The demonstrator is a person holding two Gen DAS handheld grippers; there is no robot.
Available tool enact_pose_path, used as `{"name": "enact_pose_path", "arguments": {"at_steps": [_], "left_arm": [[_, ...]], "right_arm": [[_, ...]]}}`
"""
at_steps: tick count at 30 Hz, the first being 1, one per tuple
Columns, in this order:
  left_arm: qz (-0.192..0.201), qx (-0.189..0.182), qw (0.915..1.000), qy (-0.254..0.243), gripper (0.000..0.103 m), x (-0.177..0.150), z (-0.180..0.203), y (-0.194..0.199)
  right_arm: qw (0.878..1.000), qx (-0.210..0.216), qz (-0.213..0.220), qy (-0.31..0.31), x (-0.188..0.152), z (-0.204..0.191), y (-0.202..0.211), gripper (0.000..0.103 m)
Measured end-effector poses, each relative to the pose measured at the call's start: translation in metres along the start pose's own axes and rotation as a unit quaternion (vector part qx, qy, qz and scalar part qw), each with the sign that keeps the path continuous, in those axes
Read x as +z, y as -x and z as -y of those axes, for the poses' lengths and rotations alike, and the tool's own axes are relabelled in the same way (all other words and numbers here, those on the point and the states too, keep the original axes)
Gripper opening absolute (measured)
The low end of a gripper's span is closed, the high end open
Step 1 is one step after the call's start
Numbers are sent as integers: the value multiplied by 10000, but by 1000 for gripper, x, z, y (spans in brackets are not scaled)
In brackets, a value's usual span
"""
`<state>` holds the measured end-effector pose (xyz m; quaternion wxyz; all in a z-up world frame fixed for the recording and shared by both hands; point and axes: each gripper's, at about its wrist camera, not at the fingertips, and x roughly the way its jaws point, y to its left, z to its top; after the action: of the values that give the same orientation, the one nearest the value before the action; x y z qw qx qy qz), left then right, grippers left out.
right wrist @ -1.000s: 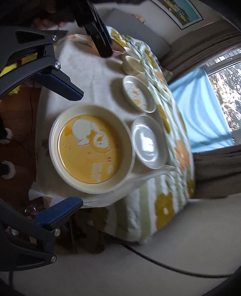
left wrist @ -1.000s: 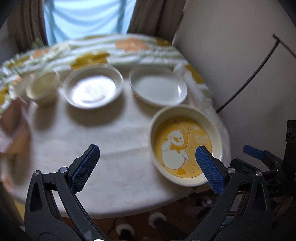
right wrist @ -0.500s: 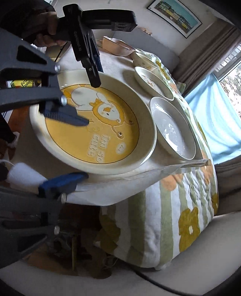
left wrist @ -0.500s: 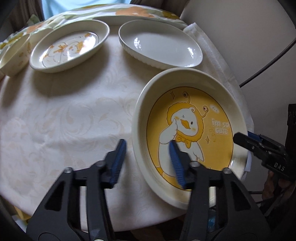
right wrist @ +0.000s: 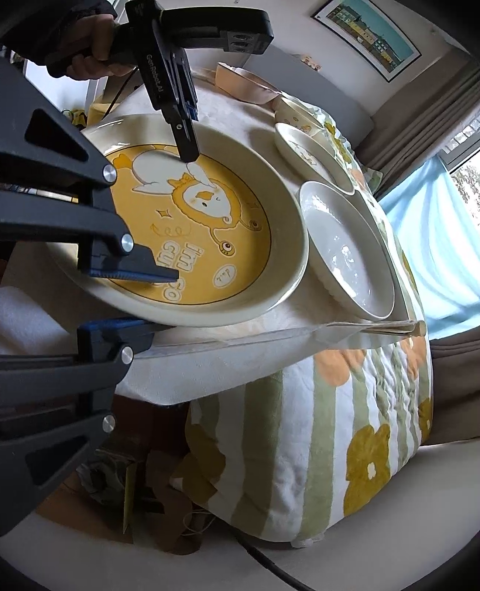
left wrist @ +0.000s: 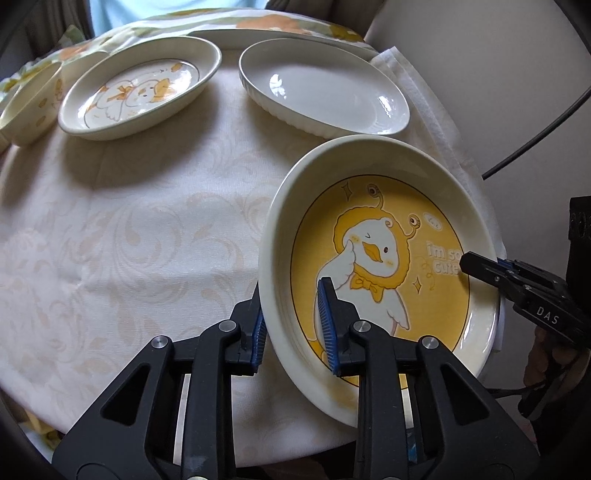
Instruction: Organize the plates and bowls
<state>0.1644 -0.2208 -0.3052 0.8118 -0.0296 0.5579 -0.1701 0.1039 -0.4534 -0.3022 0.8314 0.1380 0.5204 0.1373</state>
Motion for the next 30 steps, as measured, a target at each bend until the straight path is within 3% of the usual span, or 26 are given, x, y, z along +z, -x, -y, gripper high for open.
{"name": "enact_pose_path", "arguments": {"at_steps": [8,17,23,30], "left_arm": [[169,40,9998,-47,22,0,8,16],[517,-69,9984,195,22,-3,-15,71],[754,6,9964,390,22,-10,-69,122],[753,247,9951,593,22,-25,-158,154]], "right_arm": [[9999,-35,73,122,2,-8,11,16],[9987,-7,283,435,19,-49,36,16],[9971,85,356,668,33,-107,37,16],[9955,322,177,869,35,-187,-2,16]]}}
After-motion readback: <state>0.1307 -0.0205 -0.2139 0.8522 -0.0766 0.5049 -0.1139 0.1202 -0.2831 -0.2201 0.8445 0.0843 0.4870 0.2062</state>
